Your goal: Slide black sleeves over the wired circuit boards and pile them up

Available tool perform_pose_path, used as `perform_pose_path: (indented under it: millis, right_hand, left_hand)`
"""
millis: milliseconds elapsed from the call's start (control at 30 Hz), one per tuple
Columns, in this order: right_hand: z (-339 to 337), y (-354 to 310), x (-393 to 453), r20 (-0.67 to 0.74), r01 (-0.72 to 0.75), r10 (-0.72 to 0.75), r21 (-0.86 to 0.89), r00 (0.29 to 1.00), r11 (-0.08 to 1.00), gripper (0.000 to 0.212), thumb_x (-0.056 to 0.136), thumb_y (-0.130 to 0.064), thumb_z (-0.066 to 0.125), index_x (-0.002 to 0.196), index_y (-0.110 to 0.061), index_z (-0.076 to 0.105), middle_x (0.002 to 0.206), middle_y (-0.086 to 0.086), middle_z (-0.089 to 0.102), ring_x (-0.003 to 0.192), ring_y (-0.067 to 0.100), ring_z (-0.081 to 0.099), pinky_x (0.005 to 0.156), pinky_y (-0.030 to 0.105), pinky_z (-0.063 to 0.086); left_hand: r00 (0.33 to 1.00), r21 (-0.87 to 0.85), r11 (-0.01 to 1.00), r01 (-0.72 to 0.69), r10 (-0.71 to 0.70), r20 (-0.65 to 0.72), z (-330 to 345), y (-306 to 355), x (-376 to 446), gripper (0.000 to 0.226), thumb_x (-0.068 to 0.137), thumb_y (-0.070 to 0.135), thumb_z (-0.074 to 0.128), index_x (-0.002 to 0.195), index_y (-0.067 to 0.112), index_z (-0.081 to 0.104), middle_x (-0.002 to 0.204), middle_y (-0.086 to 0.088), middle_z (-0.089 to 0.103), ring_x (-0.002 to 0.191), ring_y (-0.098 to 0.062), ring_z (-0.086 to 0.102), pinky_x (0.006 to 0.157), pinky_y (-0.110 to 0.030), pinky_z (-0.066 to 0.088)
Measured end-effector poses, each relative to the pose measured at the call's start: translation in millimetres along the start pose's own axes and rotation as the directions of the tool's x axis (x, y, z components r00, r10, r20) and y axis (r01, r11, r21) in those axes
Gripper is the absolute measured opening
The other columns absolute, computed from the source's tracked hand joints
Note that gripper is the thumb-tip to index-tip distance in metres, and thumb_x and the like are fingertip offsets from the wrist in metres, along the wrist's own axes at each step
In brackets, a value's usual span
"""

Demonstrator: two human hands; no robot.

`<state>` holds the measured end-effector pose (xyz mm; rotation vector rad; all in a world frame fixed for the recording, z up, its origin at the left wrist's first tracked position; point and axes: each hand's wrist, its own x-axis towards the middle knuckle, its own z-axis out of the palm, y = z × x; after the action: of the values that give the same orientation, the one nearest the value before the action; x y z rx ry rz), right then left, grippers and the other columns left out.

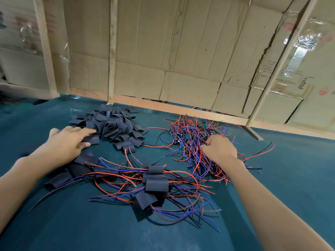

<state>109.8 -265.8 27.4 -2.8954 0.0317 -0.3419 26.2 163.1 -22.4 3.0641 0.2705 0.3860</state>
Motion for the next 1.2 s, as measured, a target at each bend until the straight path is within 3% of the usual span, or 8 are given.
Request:
perform_pose_path:
  millis: [133,233,400,533,667,767,933,1200]
  right_hand:
    - [-14,8,-16,-0.290,-0.069,0.266,0.545,0.919,0.836,0.018,0.086,-0.034,0.065,0.077,-0.018,0.068,0.077,0.002,0.072,0.083,0.028,0.068,0.081,0.038,0.056]
    - [-43,-1,-32,-0.344,0.153,0.397,0.886,0.851,0.438,0.013,0.090,-0.028,0.072,0.093,-0.016,0.068,0.081,0.001,0.075,0.075,0.020,0.068,0.077,0.040,0.056]
    - [-101,-24,-54,-0.236,0.273,0.265,0.955,0.935,-0.113,0.020,0.096,-0.018,0.067,0.106,-0.007,0.054,0.084,0.012,0.076,0.058,0.022,0.065,0.052,0.028,0.051]
    - [-87,-59,-66,-0.181,0.191,0.079,0.972,0.980,-0.139,0.017,0.099,-0.020,0.062,0.107,-0.008,0.053,0.091,0.016,0.075,0.051,0.019,0.059,0.042,0.024,0.043]
    - [-31,-88,-67,-0.050,0.050,0.006,0.998,0.999,-0.024,0.020,0.100,-0.026,0.060,0.104,-0.009,0.050,0.091,0.012,0.076,0.039,0.014,0.036,0.038,0.018,0.023]
    - [-4,-89,-74,0.002,-0.002,-0.088,1.000,0.996,0.005,0.019,0.099,-0.020,0.061,0.107,-0.009,0.048,0.091,0.014,0.075,0.043,0.014,0.045,0.039,0.020,0.027]
    - [4,-72,-81,0.015,-0.033,-0.226,0.997,0.974,-0.076,0.014,0.090,-0.002,0.063,0.096,-0.015,0.063,0.098,0.026,0.071,0.071,0.020,0.069,0.044,0.021,0.037]
    - [-2,-68,-85,-0.033,0.020,-0.132,0.995,0.991,-0.099,0.015,0.093,-0.031,0.062,0.103,-0.026,0.072,0.091,0.018,0.075,0.054,0.016,0.056,0.043,0.021,0.029]
  left_hand:
    - [0.965,-0.229,0.973,-0.033,-0.029,-0.261,-4,-6,-8,0.050,0.096,0.022,0.060,0.144,0.027,0.045,0.122,-0.009,0.066,0.116,-0.034,0.057,0.092,-0.052,0.033]
    - [0.894,-0.460,0.884,-0.081,-0.140,-0.426,-14,-8,-9,0.056,0.099,0.023,0.052,0.148,0.040,0.031,0.120,-0.012,0.065,0.111,-0.040,0.059,0.093,-0.057,0.040]
    - [0.873,-0.651,0.744,-0.149,-0.211,-0.440,-26,11,-19,0.056,0.098,0.036,0.043,0.149,0.050,0.025,0.111,-0.002,0.060,0.095,-0.024,0.061,0.091,-0.052,0.050]
    - [0.825,-0.549,0.795,-0.256,-0.117,-0.553,-23,42,-25,0.032,0.097,0.025,0.050,0.125,0.023,0.066,0.103,0.017,0.053,0.085,-0.003,0.054,0.092,-0.014,0.039]
    - [0.896,-0.479,0.825,-0.301,0.072,-0.439,-17,65,-29,0.020,0.094,0.008,0.061,0.110,0.013,0.072,0.103,-0.002,0.064,0.092,-0.019,0.063,0.090,-0.028,0.044]
    - [0.945,-0.350,0.890,-0.292,0.212,-0.249,-12,62,-24,0.017,0.096,0.020,0.062,0.107,0.019,0.074,0.105,-0.002,0.067,0.101,-0.031,0.059,0.091,-0.045,0.046]
    - [0.980,-0.287,0.937,-0.198,0.200,-0.024,4,51,-21,0.029,0.098,0.049,0.049,0.121,0.038,0.063,0.121,0.007,0.059,0.117,-0.022,0.049,0.096,-0.040,0.037]
    - [0.961,-0.289,0.921,-0.263,0.278,0.012,7,51,-17,0.053,0.078,0.084,0.046,0.116,0.050,0.063,0.119,0.019,0.054,0.115,-0.015,0.043,0.093,-0.039,0.027]
